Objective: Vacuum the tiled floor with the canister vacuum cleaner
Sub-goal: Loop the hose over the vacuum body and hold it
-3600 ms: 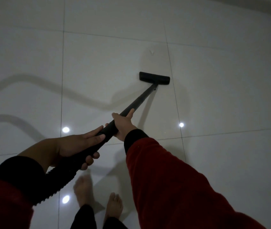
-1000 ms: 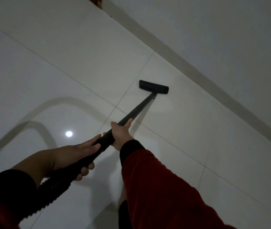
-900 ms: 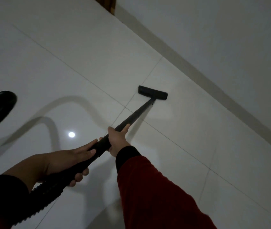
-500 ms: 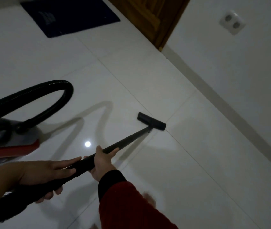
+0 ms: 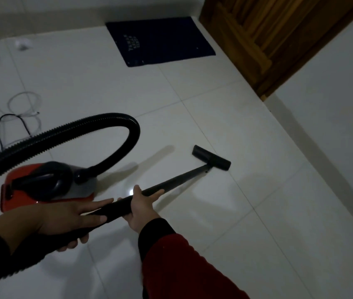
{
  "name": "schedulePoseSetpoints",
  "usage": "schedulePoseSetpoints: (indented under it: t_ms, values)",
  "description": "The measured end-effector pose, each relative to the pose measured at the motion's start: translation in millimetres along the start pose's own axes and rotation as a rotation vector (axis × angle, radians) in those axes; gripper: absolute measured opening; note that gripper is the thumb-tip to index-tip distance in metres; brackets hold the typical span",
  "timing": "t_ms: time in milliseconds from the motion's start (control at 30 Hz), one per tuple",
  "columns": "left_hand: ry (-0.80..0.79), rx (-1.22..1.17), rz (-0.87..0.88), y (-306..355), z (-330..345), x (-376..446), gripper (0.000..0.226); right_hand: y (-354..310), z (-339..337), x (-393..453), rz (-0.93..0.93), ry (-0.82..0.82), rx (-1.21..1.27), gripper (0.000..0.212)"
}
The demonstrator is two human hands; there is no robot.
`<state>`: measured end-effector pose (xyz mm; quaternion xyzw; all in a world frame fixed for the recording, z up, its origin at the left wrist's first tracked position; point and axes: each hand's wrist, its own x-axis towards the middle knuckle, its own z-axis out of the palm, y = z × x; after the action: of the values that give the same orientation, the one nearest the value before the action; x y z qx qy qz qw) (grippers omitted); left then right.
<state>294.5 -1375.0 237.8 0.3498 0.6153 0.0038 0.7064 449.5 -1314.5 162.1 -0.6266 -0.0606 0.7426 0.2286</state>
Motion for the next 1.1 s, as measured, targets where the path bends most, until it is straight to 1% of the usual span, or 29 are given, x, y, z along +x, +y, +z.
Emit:
schedulePoseSetpoints:
  t_ms: [33,100,133,167,200,233,267,300,333,367,433,500,533,600,700,733,767,800,867,900,967,1033,1100]
  values:
    - [-0.017,-0.039,-0.013,4,-12,6,0.062,-5,9,14,0.013,-0.024,-0.009,0.091]
    - [-0.020,-0.065,-0.017,15,-33,17,0.078,-26,18,24,0.008,-0.023,-0.061,0.092]
    - [-0.016,-0.070,-0.009,21,-42,21,0.081,-40,28,25,0.016,-0.017,-0.146,0.092]
    - [-0.003,-0.065,0.008,27,-51,26,0.077,-50,38,33,-0.002,0.004,-0.268,0.091]
    - [0.022,-0.054,0.034,31,-60,30,0.070,-59,43,37,-0.043,0.021,-0.483,0.091]
    - [0.046,-0.012,0.035,34,-68,33,0.065,-68,44,44,-0.099,0.058,-0.749,0.090]
    - [0.059,0.031,0.040,36,-80,37,0.063,-79,45,49,-0.213,0.108,-1.054,0.089]
    - [0.067,0.093,0.047,35,-93,39,0.062,-91,47,58,-0.369,0.138,-1.318,0.087]
    - [0.093,0.163,0.060,34,-106,40,0.062,-102,54,65,-0.508,0.103,-1.475,0.083]
    - [0.137,0.246,0.073,33,-121,41,0.063,-112,65,72,-0.619,0.012,-1.555,0.077]
    - [0.237,0.418,0.092,37,-147,41,0.064,-123,86,86,-0.725,-0.225,-1.659,0.068]
    - [0.318,0.624,0.042,39,-171,45,0.069,-125,107,99,-0.752,-0.403,-1.749,0.065]
    - [0.366,0.722,0.024,38,-182,49,0.072,-124,118,105,-0.765,-0.456,-1.783,0.066]
    - [0.474,0.904,0.001,34,-201,52,0.072,-121,139,116,-0.835,-0.482,-1.826,0.067]
    - [0.654,1.192,-0.062,22,-215,50,0.066,-115,168,138,-0.949,-0.536,-1.791,0.068]
    - [0.759,1.305,-0.058,13,-218,51,0.063,-112,177,146,-0.970,-0.578,-1.765,0.067]
    - [0.911,1.389,0.009,0,-222,55,0.060,-108,185,153,-0.987,-0.621,-1.735,0.067]
    - [1.105,1.411,0.148,-16,-225,59,0.055,-104,192,159,-1.000,-0.660,-1.705,0.067]
    - [1.451,1.294,0.343,-52,-230,70,0.047,-95,205,167,-1.036,-0.713,-1.647,0.069]
    - [1.574,1.212,0.369,-68,-232,77,0.047,-89,210,171,-1.058,-0.737,-1.619,0.068]
    - [1.744,0.997,0.313,-94,-230,96,0.053,-76,217,180,-1.125,-0.785,-1.573,0.067]
    - [1.897,0.665,0.237,-111,-224,116,0.062,-59,221,191,-1.230,-0.814,-1.566,0.064]
    - [1.990,0.320,0.233,-123,-220,137,0.064,-44,223,203,-1.347,-0.834,-1.550,0.061]
